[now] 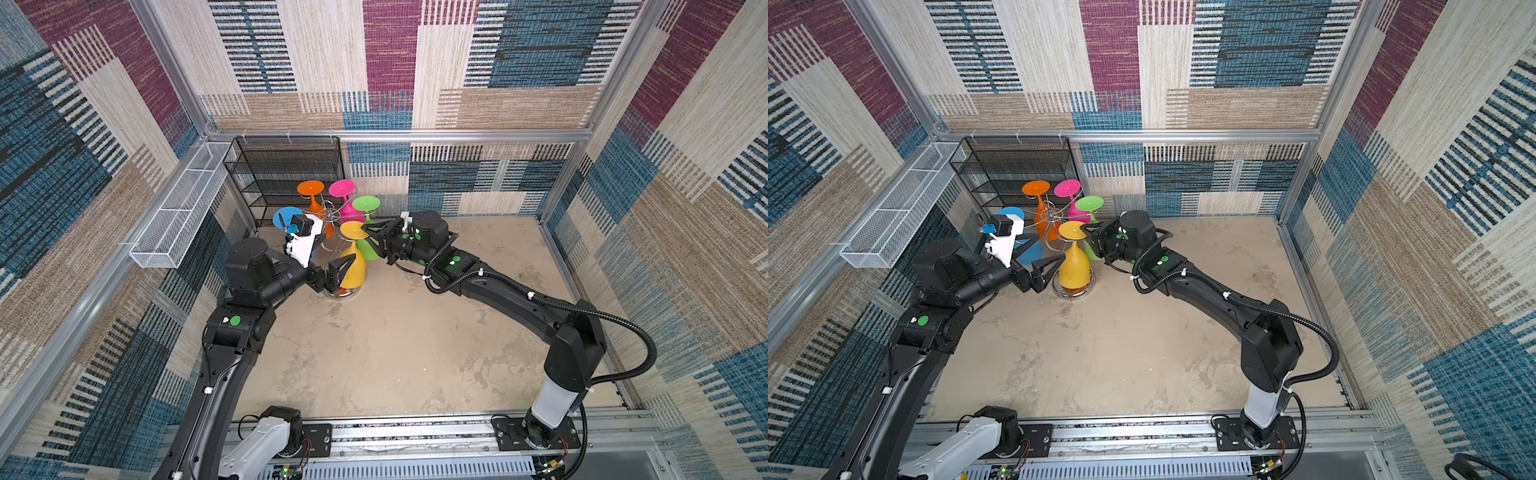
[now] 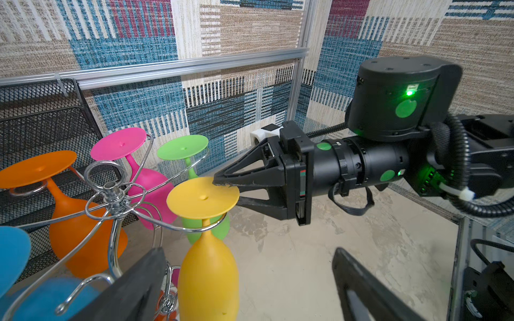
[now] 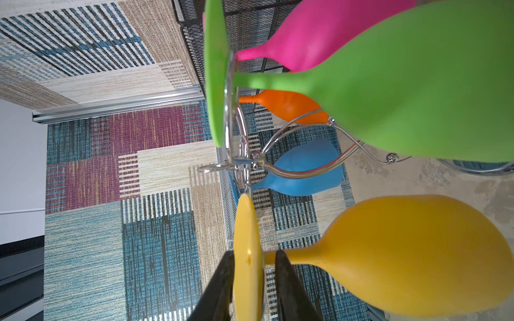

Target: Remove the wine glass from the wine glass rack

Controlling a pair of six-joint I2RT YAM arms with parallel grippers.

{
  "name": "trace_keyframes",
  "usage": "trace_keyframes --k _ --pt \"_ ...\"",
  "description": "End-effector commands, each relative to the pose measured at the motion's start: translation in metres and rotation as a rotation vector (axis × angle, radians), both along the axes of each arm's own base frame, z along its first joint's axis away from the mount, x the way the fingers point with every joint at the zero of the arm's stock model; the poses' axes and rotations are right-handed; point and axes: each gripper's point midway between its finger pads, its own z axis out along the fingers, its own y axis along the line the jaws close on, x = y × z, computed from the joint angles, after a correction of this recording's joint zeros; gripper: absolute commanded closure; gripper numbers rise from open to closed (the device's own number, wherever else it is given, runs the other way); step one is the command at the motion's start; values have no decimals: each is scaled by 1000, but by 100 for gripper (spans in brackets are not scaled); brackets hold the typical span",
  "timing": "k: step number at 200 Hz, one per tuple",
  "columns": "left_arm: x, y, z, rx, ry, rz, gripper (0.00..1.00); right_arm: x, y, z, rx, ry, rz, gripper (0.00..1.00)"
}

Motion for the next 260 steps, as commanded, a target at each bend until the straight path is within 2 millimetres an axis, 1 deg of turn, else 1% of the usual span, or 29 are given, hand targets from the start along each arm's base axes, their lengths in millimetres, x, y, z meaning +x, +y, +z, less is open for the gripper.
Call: trace_keyframes --k 1,25,36,53,77,83,104,105,107,112,130,171,204,230,260 --pt "-4 -6 12 -16 -45 -45 4 3 1 6 18 -9 -13 76" --pt "-4 -5 12 -14 -48 -39 4 4 1 6 16 -12 -21 83" --pt "-4 -4 14 -14 -52 -34 4 5 0 7 12 -14 -26 84" --pt "-4 -3 14 -13 -54 -29 4 6 -3 10 10 -27 -42 91" --pt "-6 -3 15 -13 -58 -29 4 7 -4 15 11 -38 -51 91" --pt "-3 2 17 -10 -65 6 4 7 -5 18 12 -47 -52 93" --pt "-3 6 19 -15 -76 37 4 8 -4 15 -1 -51 -54 98" --pt "-3 7 20 -15 -78 38 4 8 -4 15 -1 -52 -55 98" --pt "-3 7 21 -15 -82 41 4 9 -4 25 12 -68 -56 98" --pt "-3 8 21 -16 -84 46 4 9 -5 30 17 -76 -58 99" --pt "-3 11 24 -23 -91 60 4 9 -6 33 16 -88 -61 99" --pt "4 23 27 -53 -86 114 4 8 -9 40 1 -117 -72 100" --pt "7 29 28 -67 -86 134 4 6 -12 43 -5 -129 -78 100" --pt "9 34 29 -71 -89 153 4 6 -8 48 -19 -153 -75 100" --pt "9 35 30 -80 -93 155 4 7 -4 47 -30 -160 -73 100"
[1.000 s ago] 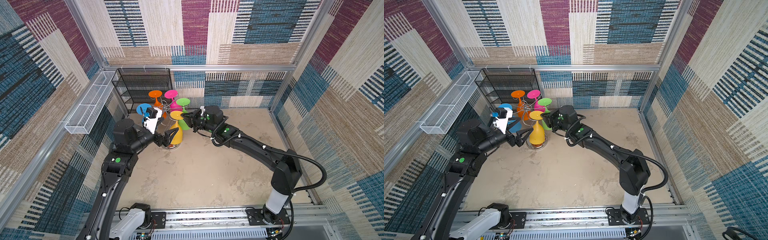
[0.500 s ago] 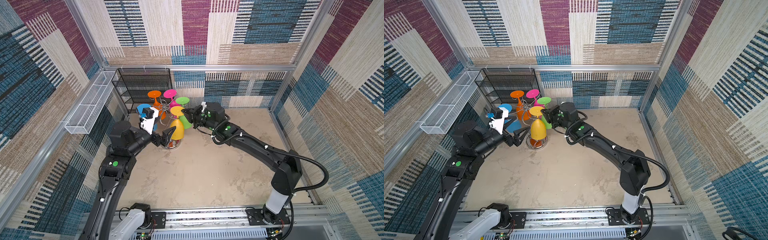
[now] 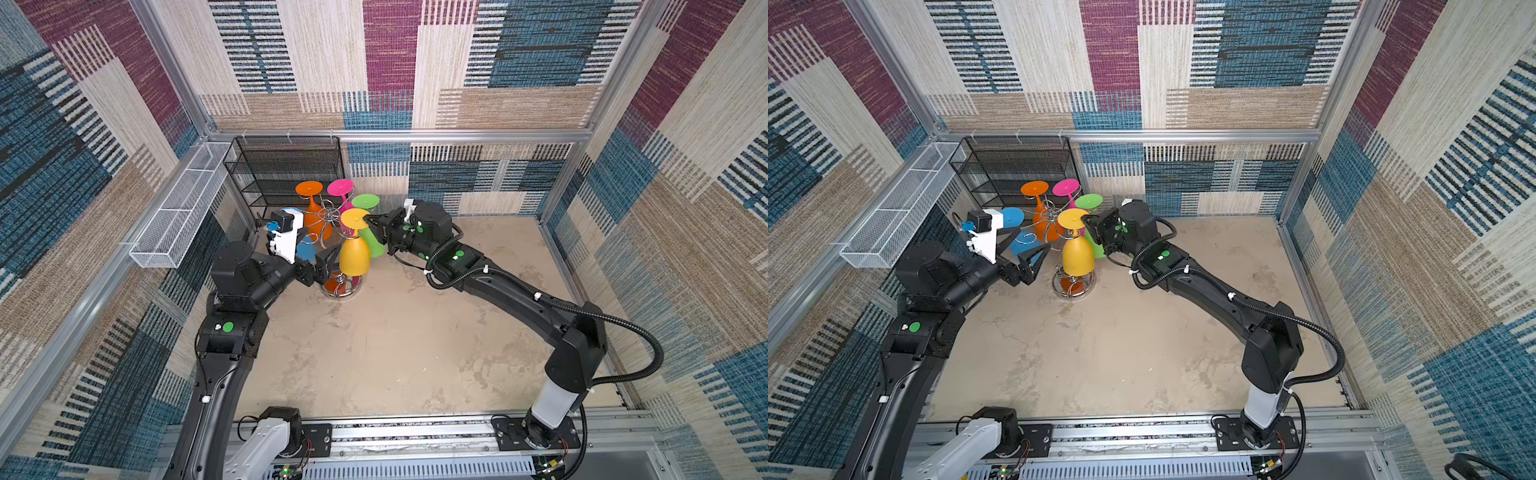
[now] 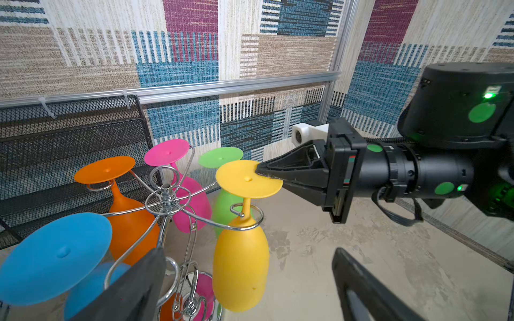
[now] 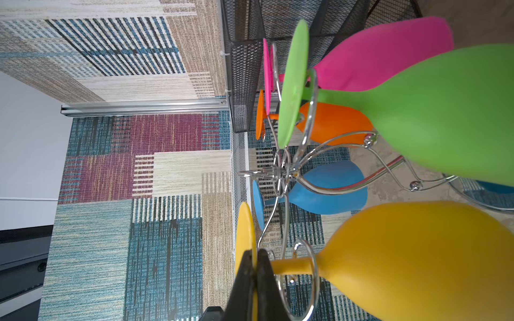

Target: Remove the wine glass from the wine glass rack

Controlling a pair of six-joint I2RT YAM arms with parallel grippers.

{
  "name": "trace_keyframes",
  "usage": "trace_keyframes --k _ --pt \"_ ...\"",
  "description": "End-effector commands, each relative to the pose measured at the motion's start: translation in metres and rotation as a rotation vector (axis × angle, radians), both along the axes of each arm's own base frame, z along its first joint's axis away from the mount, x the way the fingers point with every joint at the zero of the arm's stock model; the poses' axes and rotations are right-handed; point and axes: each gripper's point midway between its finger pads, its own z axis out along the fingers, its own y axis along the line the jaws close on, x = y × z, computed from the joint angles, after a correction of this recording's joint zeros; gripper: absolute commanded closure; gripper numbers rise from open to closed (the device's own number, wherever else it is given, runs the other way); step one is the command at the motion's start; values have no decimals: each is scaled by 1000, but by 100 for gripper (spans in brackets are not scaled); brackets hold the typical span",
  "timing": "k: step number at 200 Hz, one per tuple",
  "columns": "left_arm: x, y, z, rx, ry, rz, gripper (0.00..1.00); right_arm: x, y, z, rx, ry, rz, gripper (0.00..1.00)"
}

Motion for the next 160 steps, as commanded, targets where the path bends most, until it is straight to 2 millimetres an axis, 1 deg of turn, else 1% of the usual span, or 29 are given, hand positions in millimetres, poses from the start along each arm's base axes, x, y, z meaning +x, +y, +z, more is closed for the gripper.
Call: trace_keyframes --k 1,45,77,160 --pt "1 2 11 -23 -38 7 4 1 2 3 -11 -27 -8 100" --pt "2 3 10 -24 -34 10 4 -2 11 4 -15 -33 14 100" --pt "2 5 11 -28 -34 12 4 -7 13 2 -24 -34 16 100" --pt "7 5 7 -34 -16 8 4 -20 2 6 -37 -63 0 100"
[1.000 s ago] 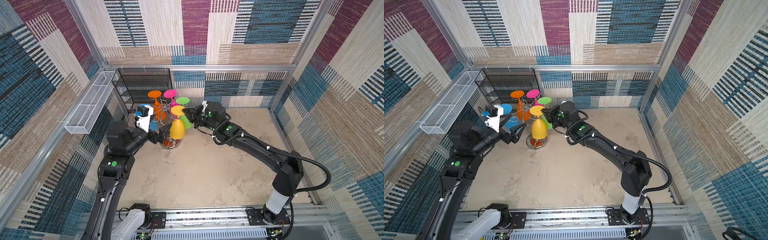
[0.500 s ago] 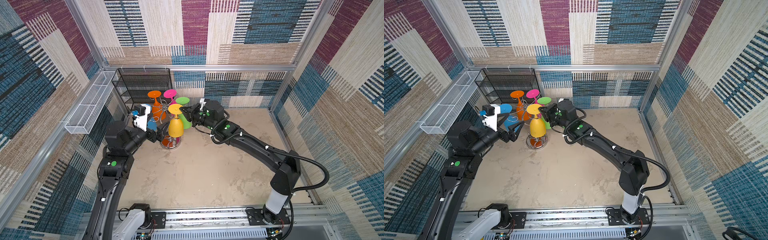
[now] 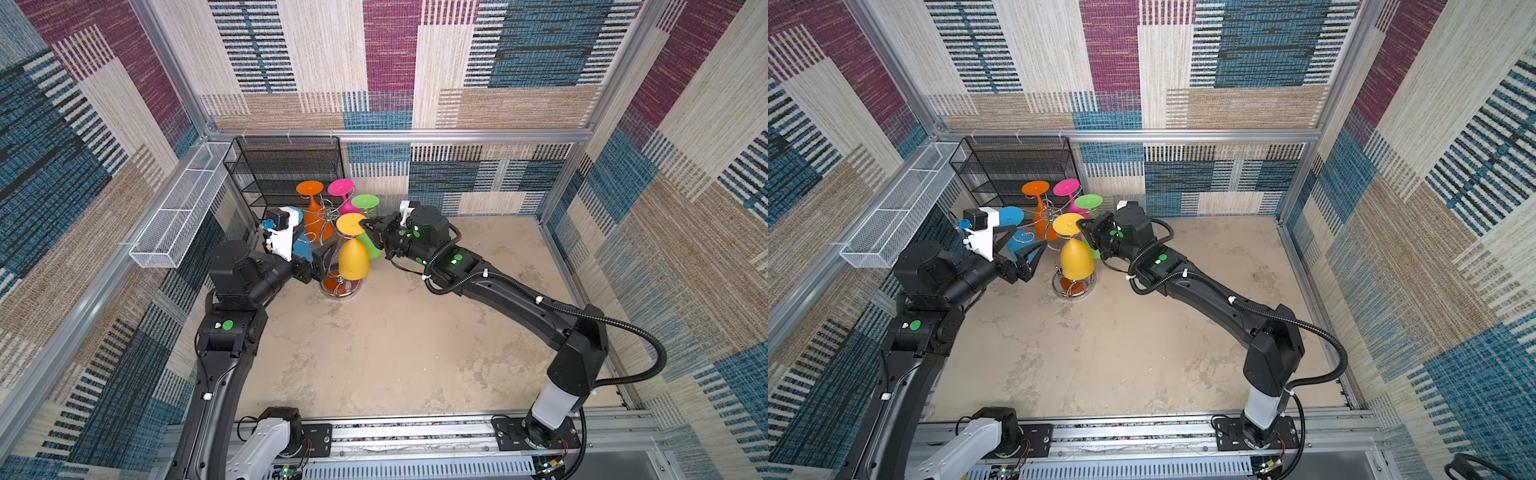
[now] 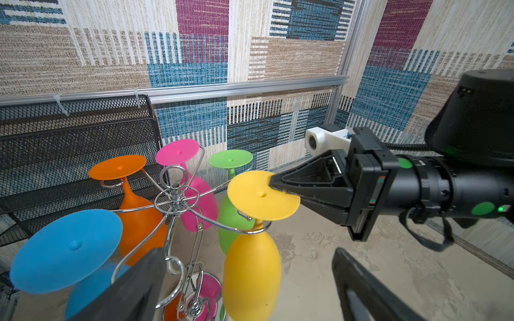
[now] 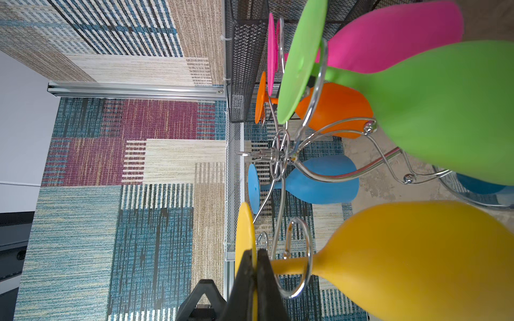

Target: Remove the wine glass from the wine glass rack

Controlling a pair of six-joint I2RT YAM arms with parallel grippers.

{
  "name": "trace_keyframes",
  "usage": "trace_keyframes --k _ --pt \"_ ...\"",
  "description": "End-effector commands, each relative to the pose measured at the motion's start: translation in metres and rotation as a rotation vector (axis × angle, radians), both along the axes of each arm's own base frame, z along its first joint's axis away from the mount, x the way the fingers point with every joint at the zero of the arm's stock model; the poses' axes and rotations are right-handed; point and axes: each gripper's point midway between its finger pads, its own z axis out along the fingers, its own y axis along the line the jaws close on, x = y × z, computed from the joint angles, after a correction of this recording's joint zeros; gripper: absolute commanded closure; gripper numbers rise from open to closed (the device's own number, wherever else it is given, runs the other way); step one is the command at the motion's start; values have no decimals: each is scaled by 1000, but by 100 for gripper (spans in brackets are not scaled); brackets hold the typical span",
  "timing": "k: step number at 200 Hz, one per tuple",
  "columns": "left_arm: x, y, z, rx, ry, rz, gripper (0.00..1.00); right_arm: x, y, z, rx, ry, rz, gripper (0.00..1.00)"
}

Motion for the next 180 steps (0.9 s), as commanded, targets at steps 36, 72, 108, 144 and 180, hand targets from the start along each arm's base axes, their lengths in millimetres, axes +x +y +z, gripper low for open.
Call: trace_keyframes --k 36,72,108,144,180 --pt "1 -2 7 -20 -21 -15 4 -3 -4 14 10 -55 -10 100" --pt "3 -2 6 -23 -15 -14 4 -5 3 15 12 -57 7 100" --pt "2 -2 8 -26 -19 -17 4 -7 12 16 12 -64 21 100" --pt "2 -1 8 -26 -20 -16 4 -5 21 14 10 -62 35 100" --pt "1 -1 9 -29 -25 -15 4 0 30 11 8 -61 44 100"
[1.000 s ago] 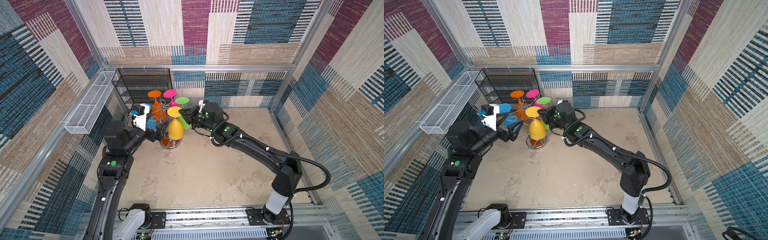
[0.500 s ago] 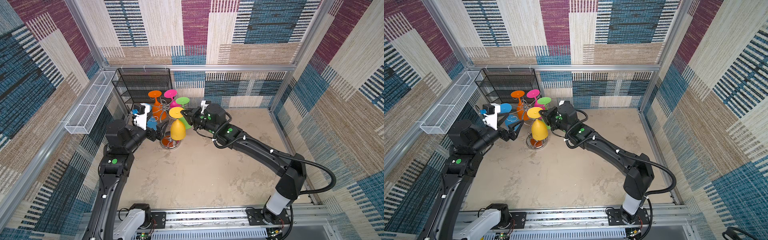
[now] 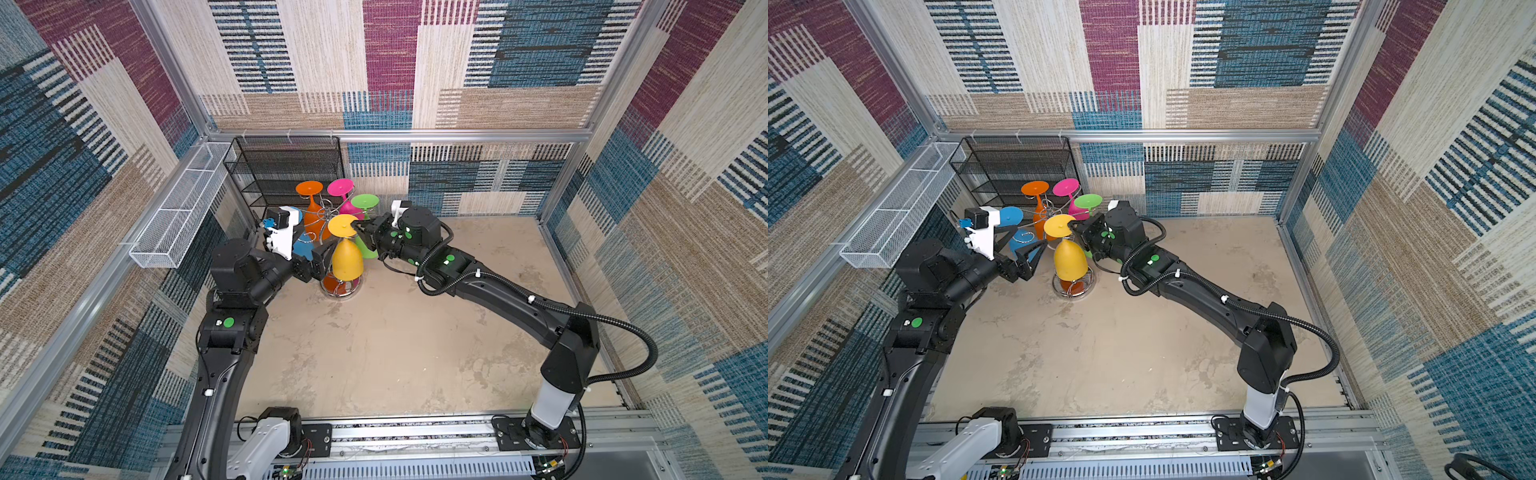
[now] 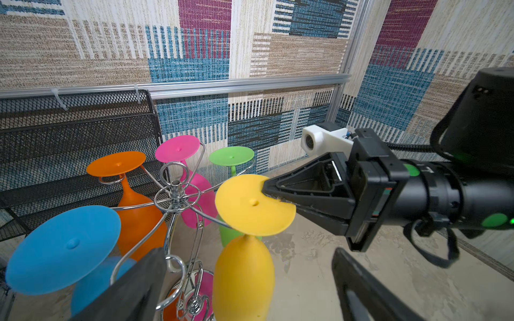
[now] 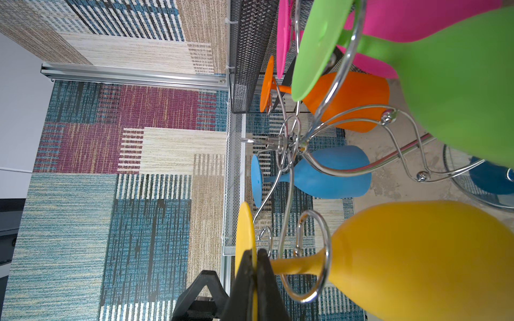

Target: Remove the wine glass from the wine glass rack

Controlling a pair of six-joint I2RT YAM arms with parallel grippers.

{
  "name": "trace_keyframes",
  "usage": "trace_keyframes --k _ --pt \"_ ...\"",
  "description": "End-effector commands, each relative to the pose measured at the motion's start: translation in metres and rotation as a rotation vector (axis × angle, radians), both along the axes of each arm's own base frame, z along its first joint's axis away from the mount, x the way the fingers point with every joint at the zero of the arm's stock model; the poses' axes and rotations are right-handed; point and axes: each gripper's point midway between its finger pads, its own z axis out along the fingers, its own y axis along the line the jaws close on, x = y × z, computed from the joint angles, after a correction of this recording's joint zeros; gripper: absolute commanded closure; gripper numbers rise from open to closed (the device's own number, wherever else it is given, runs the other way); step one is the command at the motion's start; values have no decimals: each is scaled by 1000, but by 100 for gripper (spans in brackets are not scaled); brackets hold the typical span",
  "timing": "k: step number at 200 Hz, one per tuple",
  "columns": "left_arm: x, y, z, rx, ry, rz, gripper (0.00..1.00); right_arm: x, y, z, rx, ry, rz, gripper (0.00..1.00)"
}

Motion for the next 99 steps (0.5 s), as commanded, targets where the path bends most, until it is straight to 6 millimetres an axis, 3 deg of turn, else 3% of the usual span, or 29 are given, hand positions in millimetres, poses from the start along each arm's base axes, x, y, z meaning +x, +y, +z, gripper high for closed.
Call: trace_keyframes --k 1,99 --pt "-2 -2 11 -24 -34 -19 4 1 6 10 17 -34 15 100" --pt "-1 -3 11 -26 -33 -25 5 22 5 6 -15 -81 -65 100"
